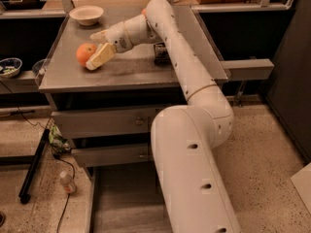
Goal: Place orange into bottom drawer
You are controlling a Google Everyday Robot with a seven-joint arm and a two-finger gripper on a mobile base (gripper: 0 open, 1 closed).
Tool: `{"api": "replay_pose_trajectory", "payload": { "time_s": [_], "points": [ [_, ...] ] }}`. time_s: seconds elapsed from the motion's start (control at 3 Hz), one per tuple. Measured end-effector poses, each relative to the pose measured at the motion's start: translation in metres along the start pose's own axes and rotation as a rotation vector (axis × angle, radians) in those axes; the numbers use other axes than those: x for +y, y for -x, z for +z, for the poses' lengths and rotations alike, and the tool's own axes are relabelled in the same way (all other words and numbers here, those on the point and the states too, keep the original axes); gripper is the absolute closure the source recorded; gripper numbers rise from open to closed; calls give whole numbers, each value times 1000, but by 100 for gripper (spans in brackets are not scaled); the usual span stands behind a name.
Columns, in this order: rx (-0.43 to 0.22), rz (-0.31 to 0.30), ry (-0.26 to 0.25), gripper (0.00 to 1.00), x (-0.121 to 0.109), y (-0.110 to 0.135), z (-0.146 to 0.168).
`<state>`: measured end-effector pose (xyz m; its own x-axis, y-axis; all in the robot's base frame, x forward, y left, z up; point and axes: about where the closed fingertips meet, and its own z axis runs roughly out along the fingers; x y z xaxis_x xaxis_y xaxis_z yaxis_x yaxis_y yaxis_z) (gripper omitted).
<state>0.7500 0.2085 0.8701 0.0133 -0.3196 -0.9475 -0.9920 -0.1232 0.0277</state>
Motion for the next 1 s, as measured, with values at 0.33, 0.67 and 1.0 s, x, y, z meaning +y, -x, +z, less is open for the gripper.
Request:
{"api": "replay_pose_trajectory", "payload": {
  "time_s": [0.33, 0.67, 1.0],
  "points": [
    [-12, -17, 30, 0, 1, 6, 15],
    [-16, -36, 35, 0, 3, 11, 17],
    [-34, -133, 70, 0, 15, 34, 33]
  ]
}}
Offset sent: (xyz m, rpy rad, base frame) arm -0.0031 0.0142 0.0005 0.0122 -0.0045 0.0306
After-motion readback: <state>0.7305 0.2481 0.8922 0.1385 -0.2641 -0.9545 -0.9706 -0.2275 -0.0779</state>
